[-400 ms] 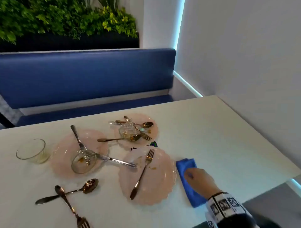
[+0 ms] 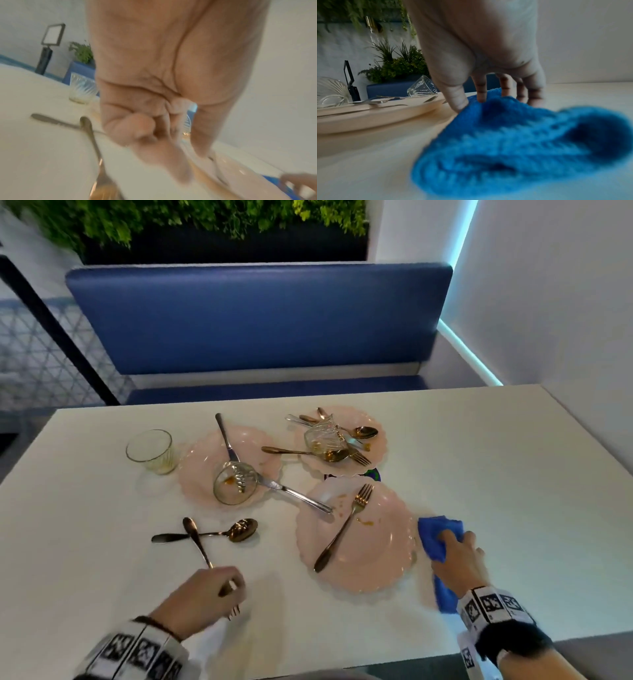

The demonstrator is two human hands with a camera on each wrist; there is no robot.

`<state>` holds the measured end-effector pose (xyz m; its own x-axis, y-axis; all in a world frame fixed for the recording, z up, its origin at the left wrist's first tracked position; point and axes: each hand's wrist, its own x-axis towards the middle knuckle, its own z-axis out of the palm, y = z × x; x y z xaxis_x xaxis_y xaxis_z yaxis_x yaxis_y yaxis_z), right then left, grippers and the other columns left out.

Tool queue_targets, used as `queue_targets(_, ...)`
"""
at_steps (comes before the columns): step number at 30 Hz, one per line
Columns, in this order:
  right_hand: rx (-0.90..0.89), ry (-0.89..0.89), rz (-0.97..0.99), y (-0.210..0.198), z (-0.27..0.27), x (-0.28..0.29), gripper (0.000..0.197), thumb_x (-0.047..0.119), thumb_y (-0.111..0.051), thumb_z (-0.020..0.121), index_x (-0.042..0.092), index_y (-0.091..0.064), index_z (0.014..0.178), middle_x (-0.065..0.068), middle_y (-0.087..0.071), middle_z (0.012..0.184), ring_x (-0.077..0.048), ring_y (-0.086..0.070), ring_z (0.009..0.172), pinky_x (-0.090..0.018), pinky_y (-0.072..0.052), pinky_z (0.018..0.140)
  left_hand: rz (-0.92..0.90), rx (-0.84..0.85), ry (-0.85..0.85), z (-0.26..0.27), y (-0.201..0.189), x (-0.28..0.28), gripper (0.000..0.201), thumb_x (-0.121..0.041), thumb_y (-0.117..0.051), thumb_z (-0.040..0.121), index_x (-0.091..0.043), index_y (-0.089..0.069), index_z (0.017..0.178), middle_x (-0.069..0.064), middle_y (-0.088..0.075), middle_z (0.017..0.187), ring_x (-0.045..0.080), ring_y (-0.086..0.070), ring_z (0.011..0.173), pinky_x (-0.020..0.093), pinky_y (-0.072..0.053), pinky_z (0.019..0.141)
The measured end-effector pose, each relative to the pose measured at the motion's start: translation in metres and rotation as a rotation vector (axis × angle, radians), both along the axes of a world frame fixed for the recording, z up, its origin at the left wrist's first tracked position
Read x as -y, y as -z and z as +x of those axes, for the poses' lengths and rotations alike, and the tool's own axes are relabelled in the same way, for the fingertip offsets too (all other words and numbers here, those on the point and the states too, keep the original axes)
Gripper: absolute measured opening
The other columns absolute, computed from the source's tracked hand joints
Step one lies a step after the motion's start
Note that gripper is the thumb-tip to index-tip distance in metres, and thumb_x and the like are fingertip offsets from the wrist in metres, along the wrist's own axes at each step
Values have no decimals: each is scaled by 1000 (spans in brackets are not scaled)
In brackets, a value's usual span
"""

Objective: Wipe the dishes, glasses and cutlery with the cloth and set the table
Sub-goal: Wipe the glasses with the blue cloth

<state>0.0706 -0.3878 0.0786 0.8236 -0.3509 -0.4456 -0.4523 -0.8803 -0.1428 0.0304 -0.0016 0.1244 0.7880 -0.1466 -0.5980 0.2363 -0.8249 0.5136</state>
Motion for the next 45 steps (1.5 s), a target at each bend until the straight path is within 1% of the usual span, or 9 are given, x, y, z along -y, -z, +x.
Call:
queue_targets(5,106,91,89,-15,14,2,38,7,-49,89,4,-47,127,-26,-36,127,-44,-56,100,-40,-44,86,207,460,-234,76,-4,-26,45,-2,-61,78,-13,-47,120,6,-49,103,22,-51,96,29,-43,79)
queue_targets(13,229,15,491,-66,48,-78,22,10,-49,90,15,-59,109,-18,-59,104,-26,-49,75,-30,-35,61,421,404,116,159,11,-55,95,-25,-74,72,-26,-14,146,4,-16,154,34,-25,135,48,-33,108)
queue_targets(17,143,-5,660,-69,66,-125,19,35,-50,76,38,-64,89,0,-65,88,-24,-60,76,-41,-51,74,439,314,371,179,13,-57,112,-30,-82,62,-28,-10,148,-1,-7,158,26,-18,143,48,-31,112)
queue_targets(24,4,0,895,-81,82,-189,10,16,-51,90,22,-52,98,-12,-65,98,-22,-58,74,-32,-48,67,149,307,172,186,16,-64,102,-46,-78,48,-31,-32,138,-3,-36,146,21,-39,132,34,-36,109)
queue_targets(30,329,-225,939,-101,108,-232,17,15,-50,93,17,-56,109,2,-61,100,-13,-56,85,-21,-52,72,-473,167,-52,195,-10,-73,73,-38,-80,60,-31,-47,125,-5,-62,115,16,-61,105,38,-49,97)
queue_targets(34,304,-874,657,-121,126,-244,74,40,-71,79,20,-35,141,10,-35,141,2,-26,124,-2,-17,103,-831,40,-111,189,-41,-70,64,-45,-73,59,-18,-59,115,10,-65,95,19,-61,70,29,-51,57)
queue_targets(36,318,-1160,437,-127,134,-245,88,49,-73,73,17,-32,144,6,-31,146,-1,-18,129,-10,-12,108,-893,-9,-123,188,-49,-72,74,-55,-82,46,-10,-63,103,13,-66,84,19,-61,58,24,-50,47)
queue_targets(40,398,-1387,385,-142,140,-259,66,31,-69,80,23,-41,140,0,-40,143,-11,-29,126,-16,-20,107,-986,-57,-48,186,-62,-67,82,-61,-84,36,-6,-63,93,5,-71,70,13,-63,50,19,-49,40)
queue_targets(45,256,-1081,638,-154,145,-267,32,12,-68,82,15,-61,113,1,-61,106,-7,-59,94,-20,-49,86,-932,133,-56,186,-78,-63,37,-34,-76,52,-17,-72,84,-3,-72,76,10,-67,69,23,-53,67)
